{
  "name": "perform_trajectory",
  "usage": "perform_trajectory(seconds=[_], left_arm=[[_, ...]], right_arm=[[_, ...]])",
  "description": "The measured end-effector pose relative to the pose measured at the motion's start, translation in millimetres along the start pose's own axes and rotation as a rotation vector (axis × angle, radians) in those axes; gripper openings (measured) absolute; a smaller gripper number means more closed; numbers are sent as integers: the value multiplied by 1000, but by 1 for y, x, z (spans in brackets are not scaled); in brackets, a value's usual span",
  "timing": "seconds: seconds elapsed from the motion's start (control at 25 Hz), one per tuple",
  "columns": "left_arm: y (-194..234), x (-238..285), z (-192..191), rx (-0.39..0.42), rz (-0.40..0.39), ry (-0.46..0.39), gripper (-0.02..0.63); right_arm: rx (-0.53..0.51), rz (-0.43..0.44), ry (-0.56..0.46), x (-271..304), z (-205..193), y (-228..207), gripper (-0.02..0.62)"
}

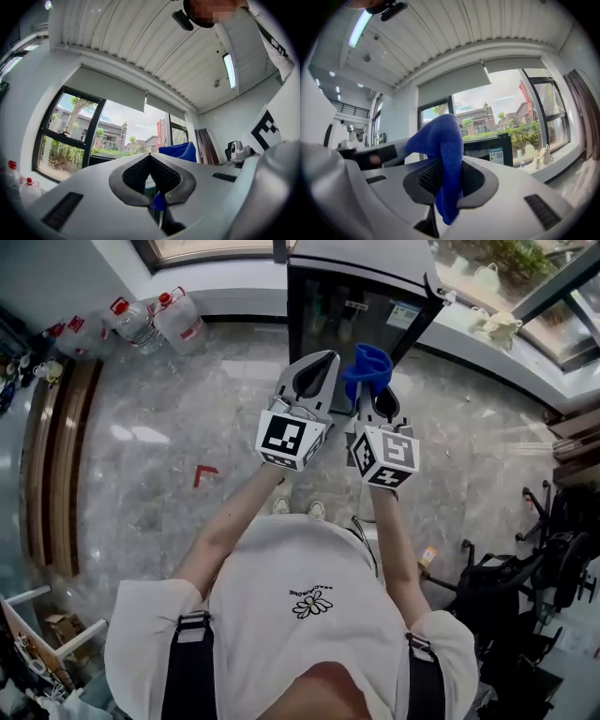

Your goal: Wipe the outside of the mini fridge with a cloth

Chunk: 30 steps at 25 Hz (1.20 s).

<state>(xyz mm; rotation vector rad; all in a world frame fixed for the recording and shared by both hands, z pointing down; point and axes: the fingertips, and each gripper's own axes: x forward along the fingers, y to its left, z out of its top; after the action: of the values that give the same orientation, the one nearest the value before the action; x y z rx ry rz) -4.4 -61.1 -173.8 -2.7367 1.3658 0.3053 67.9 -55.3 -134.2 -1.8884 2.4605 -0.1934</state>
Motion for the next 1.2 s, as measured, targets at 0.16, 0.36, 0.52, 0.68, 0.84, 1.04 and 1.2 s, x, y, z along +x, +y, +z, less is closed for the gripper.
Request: perform_trajectory(seconds=[0.16,0.36,0.52,0.68,0.84,1.04,1.2], left_arm=[[-21,-27,-7,24,-25,25,3],[-5,-42,-11,8,28,51,3],[13,-54,-4,-3,86,34,3],[13,-62,-2,3,93,28,3],[11,-70,-5,-2,93,30,3],[13,-77,-7,3,97,36,3],[15,-81,-7,12,102,30,3]], right_arm=[[108,-64,-54,-22,2,-5,81],[120,-108,-43,-40,-4,-11,80],[63,-78,-22,-51,-6,1,80],[20,-39,-19,-56,-4,19,80],[-4,-14,-14,-58,-6,32,80],[-6,-10,-1,-61,-11,36,81],[7,-14,-9,-65,-11,37,80]])
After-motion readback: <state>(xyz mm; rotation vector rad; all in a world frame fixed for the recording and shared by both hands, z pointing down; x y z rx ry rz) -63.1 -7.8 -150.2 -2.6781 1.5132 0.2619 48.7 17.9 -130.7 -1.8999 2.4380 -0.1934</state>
